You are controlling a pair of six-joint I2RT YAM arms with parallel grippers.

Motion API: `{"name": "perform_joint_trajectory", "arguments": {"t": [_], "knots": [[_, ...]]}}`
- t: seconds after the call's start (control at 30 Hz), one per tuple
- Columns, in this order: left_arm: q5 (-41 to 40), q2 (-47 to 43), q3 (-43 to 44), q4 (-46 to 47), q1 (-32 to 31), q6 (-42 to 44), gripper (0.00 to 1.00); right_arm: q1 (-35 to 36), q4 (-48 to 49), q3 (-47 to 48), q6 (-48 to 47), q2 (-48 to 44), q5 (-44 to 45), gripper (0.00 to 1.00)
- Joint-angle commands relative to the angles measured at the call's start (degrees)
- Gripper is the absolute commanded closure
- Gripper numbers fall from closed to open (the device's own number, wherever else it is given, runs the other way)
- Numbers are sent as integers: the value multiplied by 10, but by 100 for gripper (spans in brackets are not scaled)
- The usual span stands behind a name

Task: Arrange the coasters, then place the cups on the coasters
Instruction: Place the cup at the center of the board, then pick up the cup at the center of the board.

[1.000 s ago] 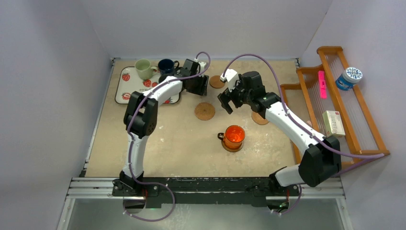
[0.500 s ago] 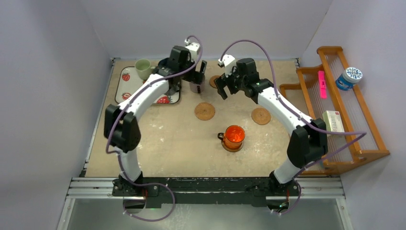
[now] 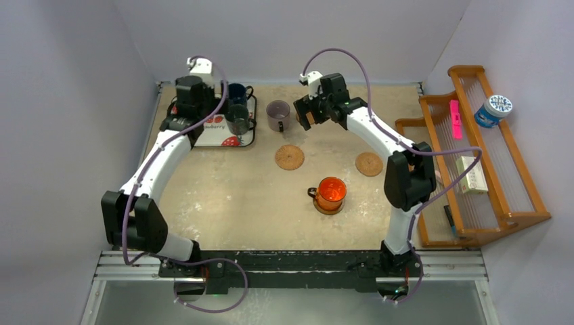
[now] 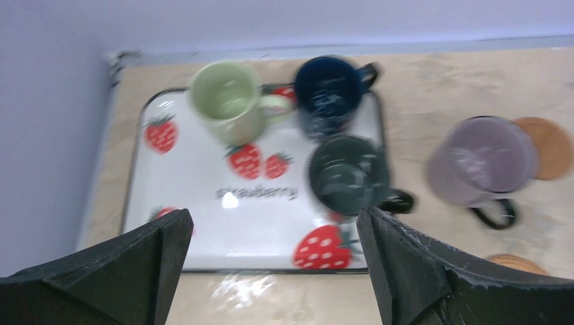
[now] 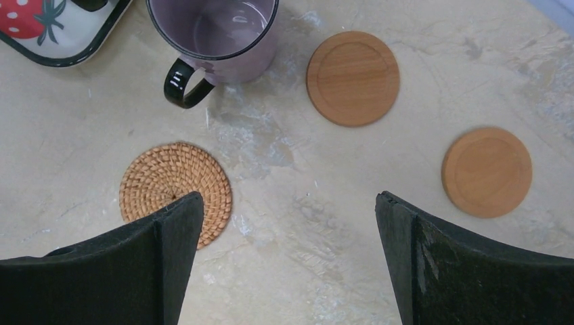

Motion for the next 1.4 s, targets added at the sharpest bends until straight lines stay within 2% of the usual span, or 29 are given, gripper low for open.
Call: {"name": "perform_joint_trajectory", "arguments": {"t": [0.0, 0.17, 0.4, 0.57, 0.93, 1.37], "knots": [[-46, -53, -79, 80, 56, 36, 0, 9, -12, 53, 29, 22, 11, 1], [2, -80, -160, 105, 157, 22, 0, 42, -45, 126, 25, 87, 38, 1], [14, -93, -248, 163, 228, 26, 0, 69, -99, 251, 45, 176, 39, 1], [20, -96, -267, 179, 234, 18, 0, 82, -124, 303, 65, 223, 41, 1], [41, -119, -293, 192, 235, 16, 0, 86, -132, 331, 84, 280, 70, 1], [63, -112, -297, 193, 235, 15, 0, 86, -151, 389, 86, 327, 68, 19]]}}
